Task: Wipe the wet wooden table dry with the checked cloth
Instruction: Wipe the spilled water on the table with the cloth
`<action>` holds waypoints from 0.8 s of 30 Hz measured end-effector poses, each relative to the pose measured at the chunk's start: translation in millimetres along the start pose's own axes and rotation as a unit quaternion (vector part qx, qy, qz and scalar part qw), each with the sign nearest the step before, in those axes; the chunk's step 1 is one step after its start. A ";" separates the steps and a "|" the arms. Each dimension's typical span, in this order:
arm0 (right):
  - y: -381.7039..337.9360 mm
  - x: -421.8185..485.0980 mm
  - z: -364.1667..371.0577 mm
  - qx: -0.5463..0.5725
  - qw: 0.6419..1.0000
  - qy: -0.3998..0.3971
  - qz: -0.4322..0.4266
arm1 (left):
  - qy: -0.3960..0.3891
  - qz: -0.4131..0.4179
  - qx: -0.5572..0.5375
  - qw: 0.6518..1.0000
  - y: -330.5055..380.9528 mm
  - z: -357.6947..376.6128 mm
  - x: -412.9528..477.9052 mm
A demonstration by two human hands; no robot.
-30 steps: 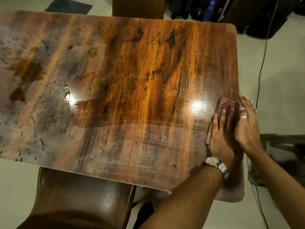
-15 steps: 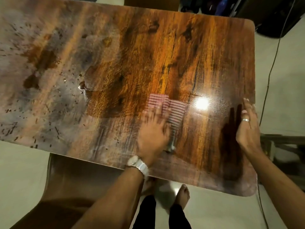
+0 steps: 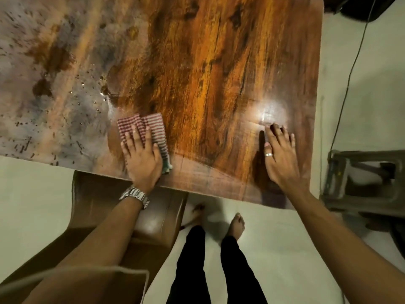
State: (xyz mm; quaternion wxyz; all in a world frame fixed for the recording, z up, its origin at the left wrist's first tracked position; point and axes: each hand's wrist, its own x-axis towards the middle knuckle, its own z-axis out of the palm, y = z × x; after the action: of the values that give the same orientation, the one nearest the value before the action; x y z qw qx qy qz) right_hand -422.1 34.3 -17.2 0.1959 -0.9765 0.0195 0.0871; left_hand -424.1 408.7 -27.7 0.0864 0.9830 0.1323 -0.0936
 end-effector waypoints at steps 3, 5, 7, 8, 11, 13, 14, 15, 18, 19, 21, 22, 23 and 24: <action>14.3 -24.1 -6.0 -0.019 1.000 -0.005 0.016 | -0.005 0.053 0.001 0.999 52.6 15.2 -34.6; 26.1 -38.4 -7.8 -0.032 0.999 -0.009 0.030 | -0.006 0.095 -0.006 0.995 92.1 27.2 -54.5; 37.3 -50.9 -10.6 -0.045 0.998 -0.023 0.035 | -0.010 0.136 -0.018 0.990 133.4 38.1 -72.2; 42.1 -56.0 -13.6 -0.046 0.998 -0.031 0.033 | -0.017 0.156 -0.026 0.987 154.2 42.7 -82.5; 51.5 -62.5 -28.2 -0.032 0.998 -0.036 0.043 | -0.042 0.218 -0.039 0.974 214.9 55.9 -116.8; 58.1 -61.8 -43.5 -0.009 0.998 -0.029 0.059 | -0.063 0.251 -0.041 0.965 254.8 64.8 -139.8; 61.5 -60.8 -51.1 -0.001 0.998 -0.027 0.061 | -0.073 0.259 -0.044 0.962 272.0 68.6 -150.7; 64.9 -60.7 -58.0 0.000 0.998 -0.027 0.058 | -0.085 0.264 -0.047 0.960 287.6 72.4 -162.1; 67.4 -62.9 -69.8 -0.028 0.998 -0.034 0.037 | -0.119 0.275 -0.050 0.953 315.7 80.6 -192.7; 64.8 -63.5 -70.7 -0.036 0.998 -0.033 0.032 | -0.130 0.280 -0.047 0.950 318.5 81.9 -198.5; 56.8 -64.5 -68.6 -0.032 0.999 -0.035 0.026 | -0.128 0.306 -0.037 0.943 314.6 82.6 -200.8; 51.9 -64.7 -66.0 -0.025 0.999 -0.039 0.026 | -0.118 0.327 -0.027 0.937 307.9 83.0 -199.1; 47.2 -64.4 -63.3 -0.020 0.999 -0.042 0.028 | -0.108 0.350 -0.017 0.930 298.9 83.0 -196.5; 43.5 -64.4 -61.0 -0.016 0.998 -0.044 0.032 | -0.100 0.371 -0.011 0.923 289.0 82.5 -194.5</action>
State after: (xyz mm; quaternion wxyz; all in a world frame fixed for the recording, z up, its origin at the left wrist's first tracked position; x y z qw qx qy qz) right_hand -478.7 -29.2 33.1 0.1779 -0.9737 0.0407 0.1367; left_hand -541.9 70.7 -25.3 0.1382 0.9462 -0.2504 -0.1510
